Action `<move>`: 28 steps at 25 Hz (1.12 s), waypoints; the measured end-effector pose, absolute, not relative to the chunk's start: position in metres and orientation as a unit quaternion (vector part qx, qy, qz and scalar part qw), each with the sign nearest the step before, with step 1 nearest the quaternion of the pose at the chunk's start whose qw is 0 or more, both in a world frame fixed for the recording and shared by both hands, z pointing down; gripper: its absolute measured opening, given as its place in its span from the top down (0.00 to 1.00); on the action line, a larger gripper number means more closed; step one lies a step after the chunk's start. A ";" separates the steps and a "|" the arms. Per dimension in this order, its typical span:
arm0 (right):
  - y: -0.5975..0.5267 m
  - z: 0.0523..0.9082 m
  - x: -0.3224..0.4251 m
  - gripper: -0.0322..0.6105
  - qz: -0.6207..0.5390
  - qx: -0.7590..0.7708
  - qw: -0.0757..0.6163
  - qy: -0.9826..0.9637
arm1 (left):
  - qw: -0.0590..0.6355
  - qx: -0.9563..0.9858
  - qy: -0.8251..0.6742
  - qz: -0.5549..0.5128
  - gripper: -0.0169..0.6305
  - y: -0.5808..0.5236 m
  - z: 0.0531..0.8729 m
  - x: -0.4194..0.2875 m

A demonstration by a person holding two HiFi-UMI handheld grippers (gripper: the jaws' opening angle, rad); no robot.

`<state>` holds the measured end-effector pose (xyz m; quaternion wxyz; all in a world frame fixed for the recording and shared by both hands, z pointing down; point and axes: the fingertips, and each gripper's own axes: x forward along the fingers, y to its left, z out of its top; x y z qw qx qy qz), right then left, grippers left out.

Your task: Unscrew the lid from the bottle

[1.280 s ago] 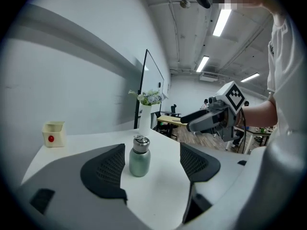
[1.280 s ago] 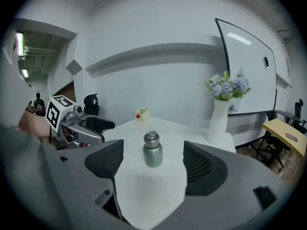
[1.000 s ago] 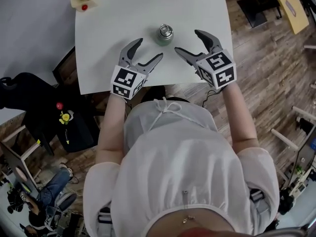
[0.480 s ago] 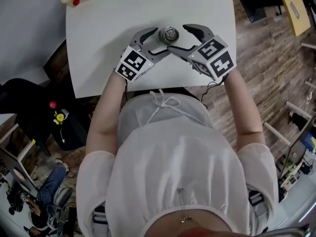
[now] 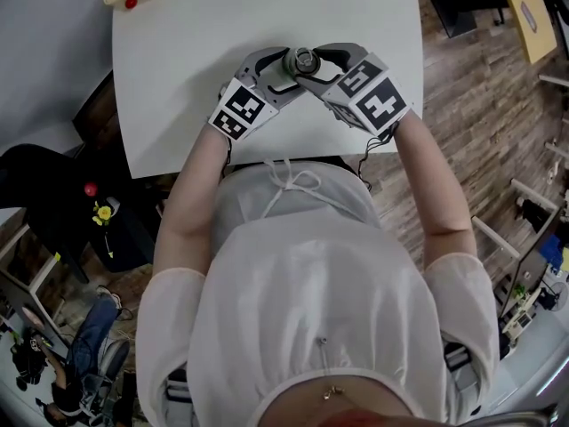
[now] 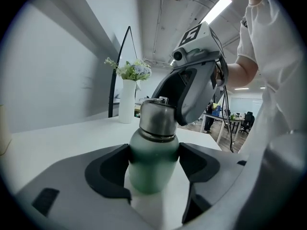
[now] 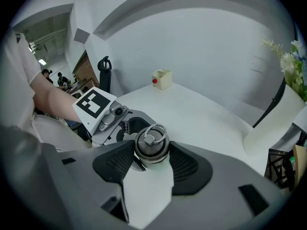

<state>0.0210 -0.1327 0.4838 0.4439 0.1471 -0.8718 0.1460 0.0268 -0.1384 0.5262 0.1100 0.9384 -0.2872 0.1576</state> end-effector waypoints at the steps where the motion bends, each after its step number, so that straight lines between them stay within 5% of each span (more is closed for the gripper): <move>1: -0.132 0.484 0.021 0.57 0.144 0.146 0.446 -0.871 | 0.109 0.939 -0.287 0.157 0.44 -0.138 0.526 0.027; 28: -0.124 0.482 0.023 0.58 -0.093 -0.198 0.541 -0.812 | 0.118 0.936 -0.286 0.166 0.44 -0.139 0.526 0.031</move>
